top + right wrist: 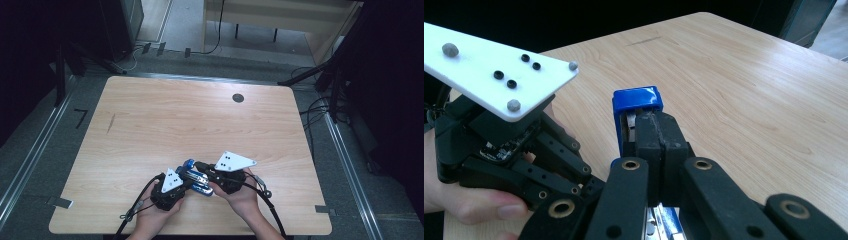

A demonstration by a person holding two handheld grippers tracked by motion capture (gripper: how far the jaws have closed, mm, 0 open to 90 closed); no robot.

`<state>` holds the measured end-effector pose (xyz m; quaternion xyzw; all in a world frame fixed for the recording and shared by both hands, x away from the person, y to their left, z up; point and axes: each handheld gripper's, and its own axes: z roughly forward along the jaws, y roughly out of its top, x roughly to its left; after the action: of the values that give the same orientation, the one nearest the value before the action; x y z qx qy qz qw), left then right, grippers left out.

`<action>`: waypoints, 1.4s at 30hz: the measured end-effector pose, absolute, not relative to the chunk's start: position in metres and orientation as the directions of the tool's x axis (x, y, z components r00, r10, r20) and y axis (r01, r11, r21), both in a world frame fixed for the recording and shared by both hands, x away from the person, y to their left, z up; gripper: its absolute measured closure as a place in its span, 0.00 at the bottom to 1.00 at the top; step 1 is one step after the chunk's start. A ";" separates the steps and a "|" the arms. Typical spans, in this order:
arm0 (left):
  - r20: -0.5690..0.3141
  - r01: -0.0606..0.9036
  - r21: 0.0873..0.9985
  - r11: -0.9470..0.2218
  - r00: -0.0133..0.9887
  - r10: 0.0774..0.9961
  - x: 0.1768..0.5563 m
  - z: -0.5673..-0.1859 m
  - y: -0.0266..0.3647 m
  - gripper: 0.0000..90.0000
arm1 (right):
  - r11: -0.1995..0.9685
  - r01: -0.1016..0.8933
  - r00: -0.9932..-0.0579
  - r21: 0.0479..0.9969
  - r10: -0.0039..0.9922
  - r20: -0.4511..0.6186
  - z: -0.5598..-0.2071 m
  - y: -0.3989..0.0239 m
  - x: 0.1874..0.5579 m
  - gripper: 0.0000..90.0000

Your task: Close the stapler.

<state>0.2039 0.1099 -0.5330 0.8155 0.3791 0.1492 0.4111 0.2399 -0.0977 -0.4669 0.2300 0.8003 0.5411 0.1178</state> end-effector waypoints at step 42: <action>-0.053 0.483 0.787 -0.385 0.674 0.737 0.204 -0.533 0.109 1.00 | 0.345 0.195 -0.887 0.918 0.462 0.014 -0.456 -0.049 0.256 1.00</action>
<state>0.2039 0.1094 -0.5331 0.8176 0.3731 0.1548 0.4104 0.2564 -0.0488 -0.4558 0.2025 0.8105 0.5353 0.1248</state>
